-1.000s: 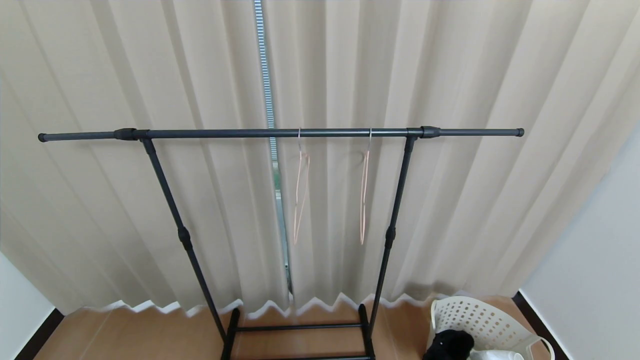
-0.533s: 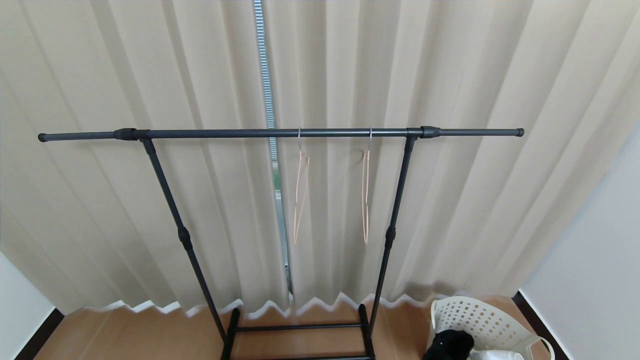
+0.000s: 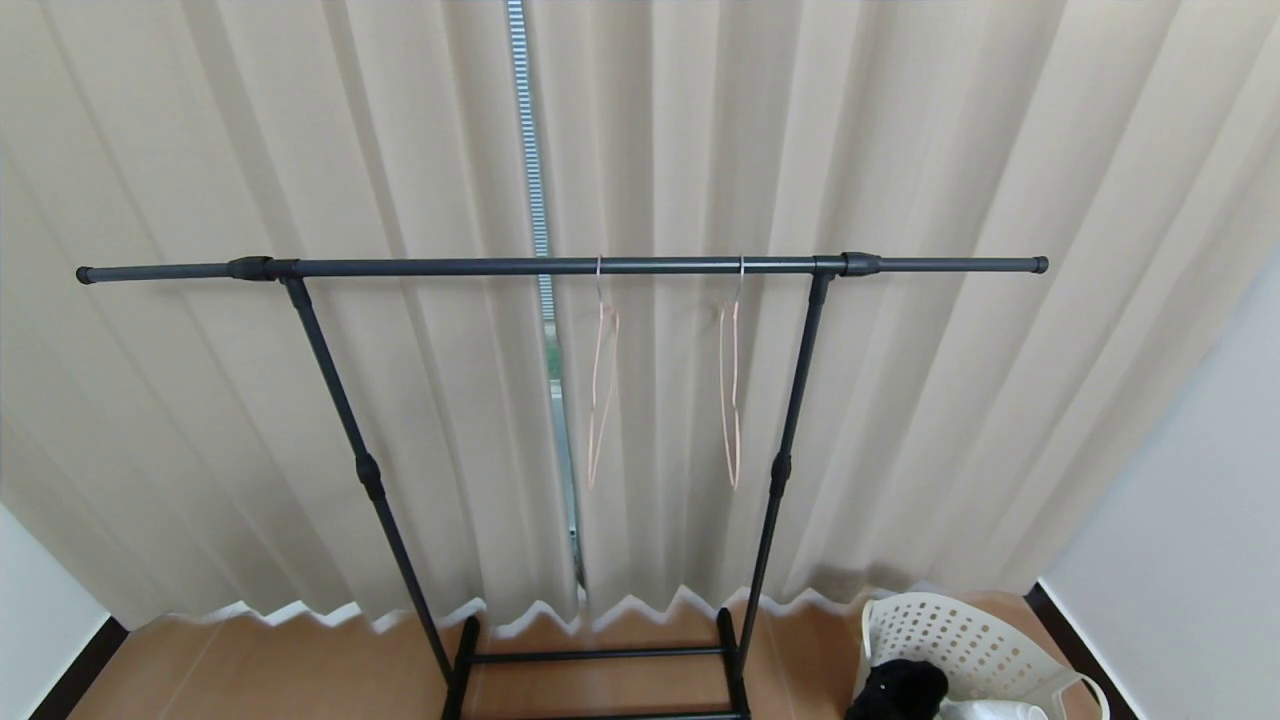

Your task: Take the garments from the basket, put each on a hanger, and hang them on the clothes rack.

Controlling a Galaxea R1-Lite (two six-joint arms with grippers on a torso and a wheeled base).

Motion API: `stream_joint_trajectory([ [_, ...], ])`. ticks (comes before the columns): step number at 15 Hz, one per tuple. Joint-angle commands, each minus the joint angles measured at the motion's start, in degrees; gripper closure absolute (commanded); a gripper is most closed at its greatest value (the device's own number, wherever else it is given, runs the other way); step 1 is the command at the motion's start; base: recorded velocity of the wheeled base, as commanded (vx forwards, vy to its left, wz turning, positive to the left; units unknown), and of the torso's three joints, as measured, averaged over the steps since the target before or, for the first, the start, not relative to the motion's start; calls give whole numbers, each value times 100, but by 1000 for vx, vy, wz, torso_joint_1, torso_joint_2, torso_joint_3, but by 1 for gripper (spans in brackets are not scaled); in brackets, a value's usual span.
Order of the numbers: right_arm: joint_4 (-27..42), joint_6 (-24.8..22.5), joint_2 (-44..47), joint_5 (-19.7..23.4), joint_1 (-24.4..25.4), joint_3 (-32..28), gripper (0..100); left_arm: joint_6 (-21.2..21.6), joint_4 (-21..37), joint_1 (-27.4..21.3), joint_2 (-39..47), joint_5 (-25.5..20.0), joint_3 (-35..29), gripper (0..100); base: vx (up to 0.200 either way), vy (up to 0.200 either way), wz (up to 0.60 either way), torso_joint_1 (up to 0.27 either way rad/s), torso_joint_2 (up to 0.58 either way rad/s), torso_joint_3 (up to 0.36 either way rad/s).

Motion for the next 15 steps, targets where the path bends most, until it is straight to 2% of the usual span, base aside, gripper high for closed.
stream_joint_trajectory([
  [1, 1, 0, 7, 4, 1, 0, 0, 0, -1, 0, 7, -8, 0, 0, 0, 0, 0, 0, 0, 0],
  [3, 1, 0, 7, 4, 1, 0, 0, 8, -1, 0, 7, -17, 0, 0, 0, 0, 0, -35, 55, 47],
  [15, 1, 0, 7, 4, 1, 0, 0, 0, 7, -9, 7, -26, 0, 0, 0, 0, 0, -144, 338, 184],
])
